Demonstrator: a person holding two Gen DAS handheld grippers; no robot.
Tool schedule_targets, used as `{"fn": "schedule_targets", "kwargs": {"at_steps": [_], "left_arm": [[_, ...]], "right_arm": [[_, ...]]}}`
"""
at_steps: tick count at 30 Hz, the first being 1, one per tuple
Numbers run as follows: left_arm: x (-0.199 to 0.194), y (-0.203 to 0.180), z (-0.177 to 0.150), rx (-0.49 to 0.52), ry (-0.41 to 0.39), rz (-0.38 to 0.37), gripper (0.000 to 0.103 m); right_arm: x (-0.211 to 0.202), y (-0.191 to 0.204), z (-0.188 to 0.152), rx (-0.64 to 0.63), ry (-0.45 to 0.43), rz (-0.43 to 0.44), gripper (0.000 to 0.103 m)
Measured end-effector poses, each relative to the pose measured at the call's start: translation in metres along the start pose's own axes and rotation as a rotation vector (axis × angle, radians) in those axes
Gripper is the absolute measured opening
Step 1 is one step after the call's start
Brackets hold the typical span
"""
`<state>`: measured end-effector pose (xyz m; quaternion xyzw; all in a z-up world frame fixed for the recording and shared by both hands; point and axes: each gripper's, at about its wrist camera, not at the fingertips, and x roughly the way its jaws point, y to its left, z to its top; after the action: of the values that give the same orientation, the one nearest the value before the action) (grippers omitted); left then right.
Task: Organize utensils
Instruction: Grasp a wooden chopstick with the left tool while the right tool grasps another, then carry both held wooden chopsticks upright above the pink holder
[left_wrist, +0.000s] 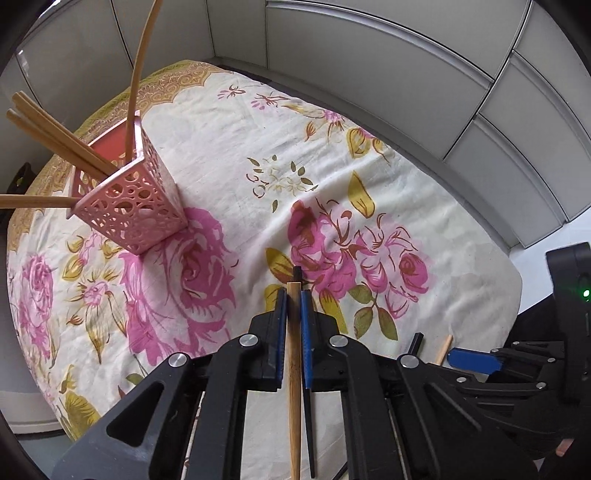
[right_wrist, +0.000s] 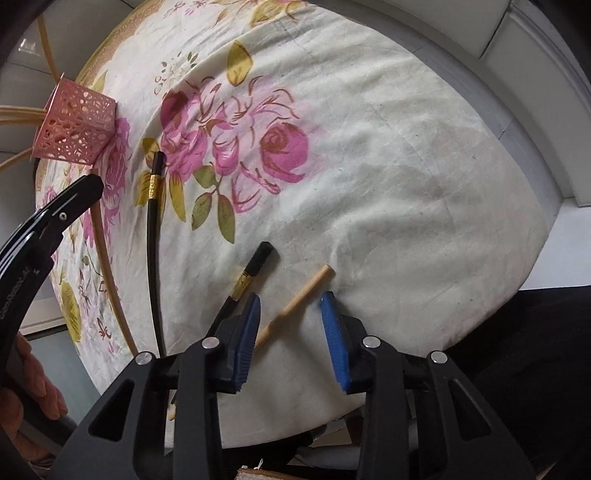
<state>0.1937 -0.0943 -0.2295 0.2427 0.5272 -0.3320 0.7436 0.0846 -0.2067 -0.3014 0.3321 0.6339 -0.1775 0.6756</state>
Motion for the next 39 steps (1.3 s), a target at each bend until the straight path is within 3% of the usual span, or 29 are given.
{"fn": "schedule_targets", "kwargs": {"at_steps": [2, 4, 10, 17, 23, 26, 31, 35, 38, 39], "left_arm": [[-0.003, 0.005, -0.003, -0.007, -0.005, 0.000, 0.007], [-0.006, 0.008, -0.004, -0.017, -0.010, -0.001, 0.007], [-0.026, 0.028, -0.007, -0.075, -0.082, -0.023, 0.007], [-0.072, 0.044, -0.006, -0.163, -0.257, -0.061, 0.007], [-0.106, 0.038, -0.008, -0.188, -0.418, -0.032, 0.007], [-0.119, 0.034, -0.009, -0.178, -0.447, -0.021, 0.007], [-0.142, 0.033, -0.013, -0.192, -0.494, -0.009, 0.007], [-0.156, 0.034, -0.017, -0.206, -0.529, -0.004, 0.007], [-0.163, 0.034, -0.018, -0.215, -0.549, 0.004, 0.007], [-0.165, 0.034, -0.018, -0.216, -0.554, 0.002, 0.007]], "right_arm": [[0.001, 0.017, -0.005, -0.052, -0.033, -0.054, 0.029], [0.000, 0.029, -0.006, -0.094, -0.071, -0.079, 0.013], [-0.013, 0.025, 0.012, -0.104, -0.145, -0.088, 0.006], [-0.059, 0.009, 0.023, -0.137, -0.317, 0.003, 0.005], [-0.113, 0.015, -0.007, -0.309, -0.579, 0.041, 0.005], [-0.140, 0.021, -0.024, -0.387, -0.696, 0.065, 0.004], [-0.173, 0.032, -0.043, -0.453, -0.806, 0.098, 0.004], [-0.186, 0.027, -0.030, -0.412, -0.788, 0.138, 0.004], [-0.171, 0.017, 0.005, -0.336, -0.595, 0.114, 0.005], [-0.160, 0.010, 0.020, -0.288, -0.518, 0.111, 0.012]]}}
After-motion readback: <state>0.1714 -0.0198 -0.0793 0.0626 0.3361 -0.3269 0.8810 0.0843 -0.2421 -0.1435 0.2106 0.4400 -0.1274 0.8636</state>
